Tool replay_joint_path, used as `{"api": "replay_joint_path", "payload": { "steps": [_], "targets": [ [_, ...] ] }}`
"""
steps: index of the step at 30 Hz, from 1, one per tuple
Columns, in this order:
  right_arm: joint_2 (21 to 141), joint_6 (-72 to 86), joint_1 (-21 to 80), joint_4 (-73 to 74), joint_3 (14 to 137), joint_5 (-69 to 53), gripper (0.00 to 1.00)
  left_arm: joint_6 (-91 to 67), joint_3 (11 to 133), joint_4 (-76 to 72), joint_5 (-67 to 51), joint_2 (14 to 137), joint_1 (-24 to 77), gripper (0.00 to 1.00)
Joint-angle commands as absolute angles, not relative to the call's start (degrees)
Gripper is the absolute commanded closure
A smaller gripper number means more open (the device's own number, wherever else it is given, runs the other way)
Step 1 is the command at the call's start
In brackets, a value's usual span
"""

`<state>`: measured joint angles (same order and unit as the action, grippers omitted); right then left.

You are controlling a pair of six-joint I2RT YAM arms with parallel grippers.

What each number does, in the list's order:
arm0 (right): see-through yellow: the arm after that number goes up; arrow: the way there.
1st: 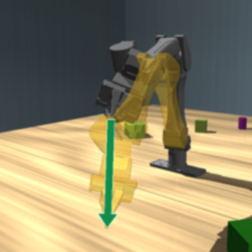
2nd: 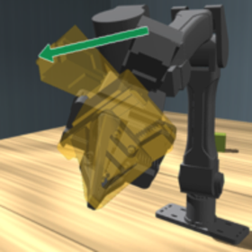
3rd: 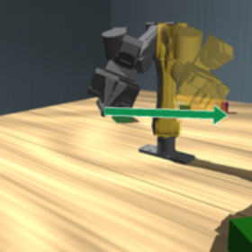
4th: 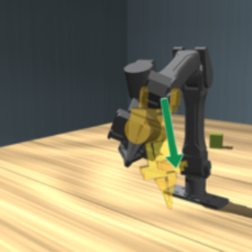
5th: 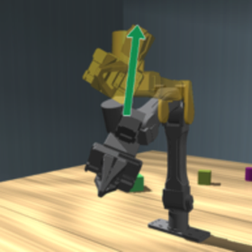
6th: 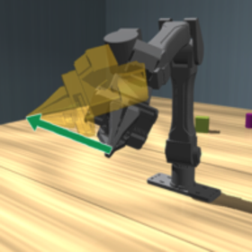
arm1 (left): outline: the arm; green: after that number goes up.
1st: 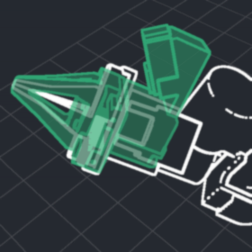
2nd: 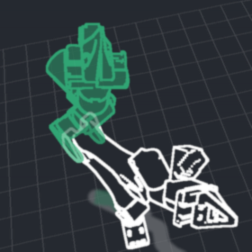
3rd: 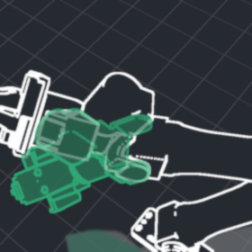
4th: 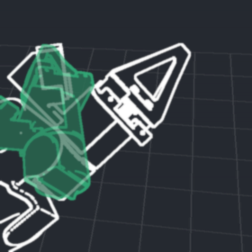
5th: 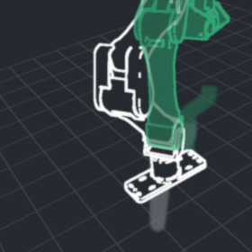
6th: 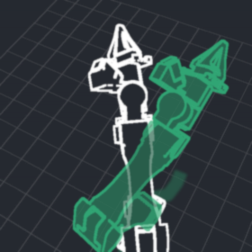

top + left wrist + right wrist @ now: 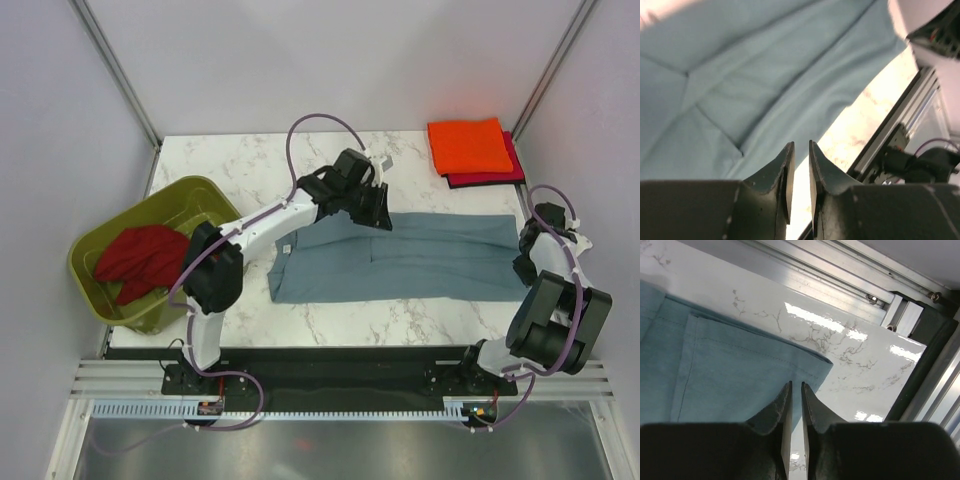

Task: Fold and stack the t-shirts
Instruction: Fold the tshirt

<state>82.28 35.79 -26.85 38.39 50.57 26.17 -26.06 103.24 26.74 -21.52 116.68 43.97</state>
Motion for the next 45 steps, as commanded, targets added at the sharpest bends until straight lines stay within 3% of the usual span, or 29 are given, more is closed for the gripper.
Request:
{"api": "replay_joint_path", "payload": {
  "steps": [1, 11, 21, 27, 33, 38, 45],
  "targets": [
    [82.3, 36.0, -27.0, 37.5, 50.5, 24.5, 0.81, -24.1, 94.9, 28.9, -20.5, 112.9, 46.5, 0.76],
    [90.2, 34.0, -27.2, 31.6, 50.3, 28.5, 0.81, -27.0, 73.0, 26.7, -8.8, 109.1, 48.4, 0.79],
    [91.3, 34.0, -27.7, 29.9, 50.1, 30.4, 0.82, -27.9, 65.0, 27.2, -1.3, 104.8, 48.4, 0.81],
    [86.5, 32.8, -27.6, 33.3, 54.3, 25.9, 0.79, -27.4, 71.7, 28.6, -7.6, 101.3, 48.3, 0.70],
    [84.3, 32.3, -25.8, 37.9, 60.6, 18.9, 0.73, -21.2, 89.7, 39.9, -2.9, 103.4, 43.4, 0.60],
    [88.1, 34.3, -24.2, 37.7, 62.7, 14.6, 0.69, -18.5, 99.7, 41.0, -8.3, 107.4, 32.9, 0.58],
    [94.2, 37.4, -21.7, 36.0, 65.3, 12.6, 0.63, -12.9, 109.0, 41.2, -13.8, 116.8, 27.0, 0.50]
  ]
}}
